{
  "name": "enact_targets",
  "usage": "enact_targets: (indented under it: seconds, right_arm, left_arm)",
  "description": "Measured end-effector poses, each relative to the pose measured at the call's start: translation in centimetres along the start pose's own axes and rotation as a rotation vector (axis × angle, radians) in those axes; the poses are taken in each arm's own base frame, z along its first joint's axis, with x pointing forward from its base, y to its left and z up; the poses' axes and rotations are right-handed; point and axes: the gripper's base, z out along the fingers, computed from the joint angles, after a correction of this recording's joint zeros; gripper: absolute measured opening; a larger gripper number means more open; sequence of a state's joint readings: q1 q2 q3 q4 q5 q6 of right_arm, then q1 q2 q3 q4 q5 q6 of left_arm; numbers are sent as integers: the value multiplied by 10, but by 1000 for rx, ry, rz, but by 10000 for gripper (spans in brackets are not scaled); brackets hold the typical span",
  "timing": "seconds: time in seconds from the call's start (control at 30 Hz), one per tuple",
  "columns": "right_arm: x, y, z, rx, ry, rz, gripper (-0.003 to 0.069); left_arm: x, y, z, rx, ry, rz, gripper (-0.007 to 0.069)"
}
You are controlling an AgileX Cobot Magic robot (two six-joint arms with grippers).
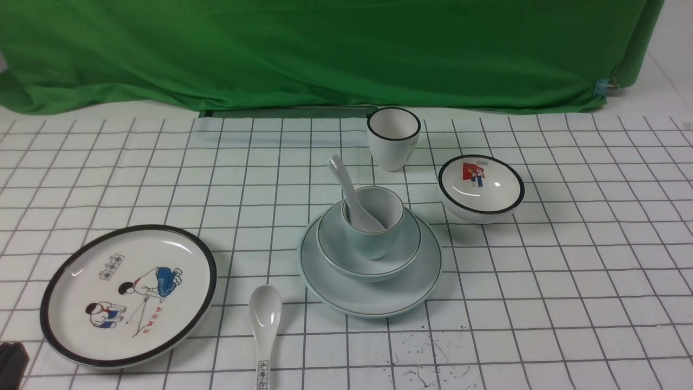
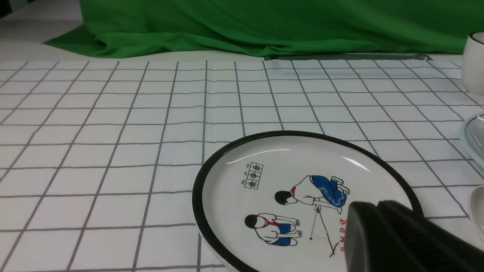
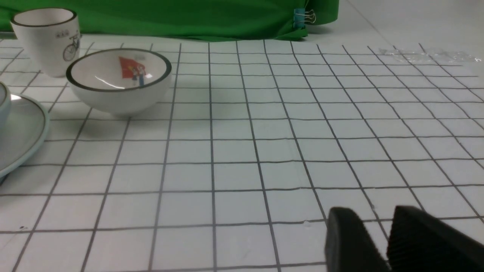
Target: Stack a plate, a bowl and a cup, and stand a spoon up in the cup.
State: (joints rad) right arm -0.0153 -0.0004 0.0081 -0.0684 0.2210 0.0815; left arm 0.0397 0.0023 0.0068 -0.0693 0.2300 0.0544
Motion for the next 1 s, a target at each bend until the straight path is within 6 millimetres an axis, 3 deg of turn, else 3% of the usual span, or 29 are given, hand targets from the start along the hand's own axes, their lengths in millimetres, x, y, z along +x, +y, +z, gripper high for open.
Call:
enact_targets:
  seconds: [1.0]
  right_arm:
    - [0, 0, 0, 0, 0, 0, 239]
  left_arm:
    - [0, 0, 0, 0, 0, 3, -29]
